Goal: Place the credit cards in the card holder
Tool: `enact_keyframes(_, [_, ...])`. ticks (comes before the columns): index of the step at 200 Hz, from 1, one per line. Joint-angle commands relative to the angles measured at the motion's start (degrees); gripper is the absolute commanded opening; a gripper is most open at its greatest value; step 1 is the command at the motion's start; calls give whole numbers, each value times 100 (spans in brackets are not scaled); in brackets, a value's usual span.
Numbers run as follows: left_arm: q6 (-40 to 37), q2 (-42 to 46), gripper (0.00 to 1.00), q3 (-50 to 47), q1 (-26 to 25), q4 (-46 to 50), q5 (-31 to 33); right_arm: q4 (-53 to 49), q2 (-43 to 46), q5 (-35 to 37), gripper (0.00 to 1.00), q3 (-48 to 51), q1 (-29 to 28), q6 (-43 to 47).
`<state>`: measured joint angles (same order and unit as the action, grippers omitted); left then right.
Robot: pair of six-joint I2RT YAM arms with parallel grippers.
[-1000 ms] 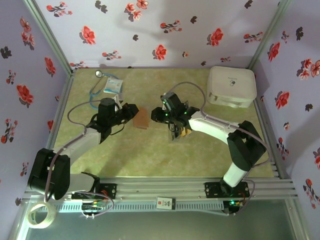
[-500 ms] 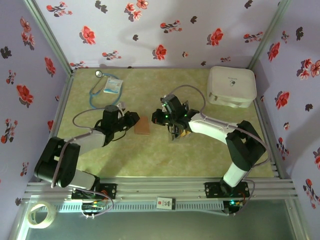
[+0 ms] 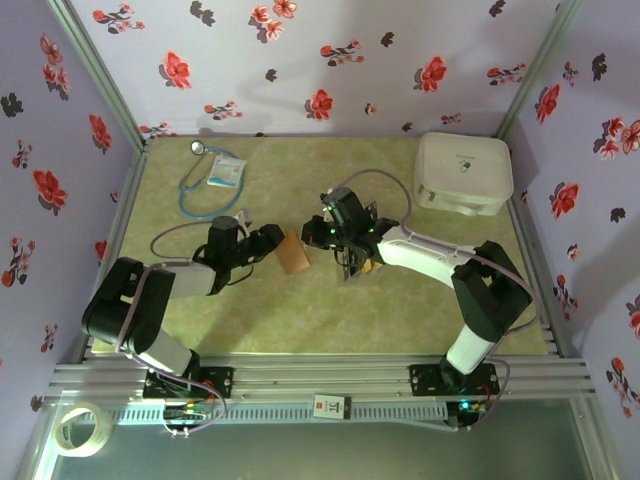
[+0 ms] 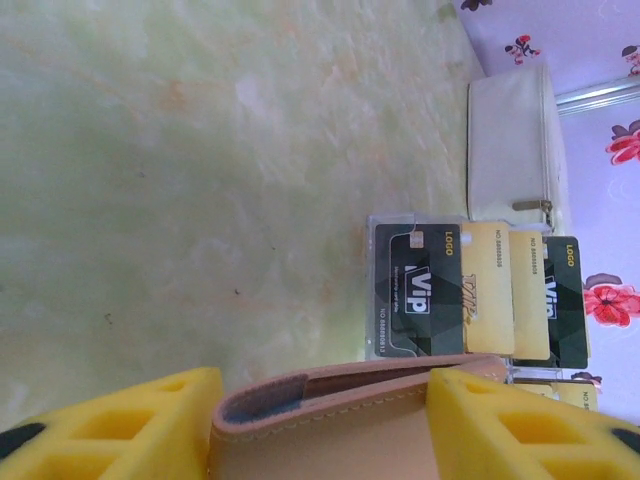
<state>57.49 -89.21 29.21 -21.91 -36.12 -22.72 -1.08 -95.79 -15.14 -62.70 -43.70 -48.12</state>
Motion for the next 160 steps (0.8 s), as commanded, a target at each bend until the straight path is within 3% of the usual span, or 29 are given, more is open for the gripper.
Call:
enact_keyframes(1, [-19,-70,59,-151,182,-284,-127,157,-44,-156,0,-276,-84,-145])
enact_keyframes(44, [-69,-69,63,-208,567,-114,-222,365,-147,-208,0,-303,-162,-313])
enact_keyframes(98, [-263,179,64,-107,646,510,-247,641,-295,-286,0,-230,-177,-444])
enact_keyframes(160, [-1008,713,64,431,445,2788,350,778,-179,-288,0,8,-7,-457])
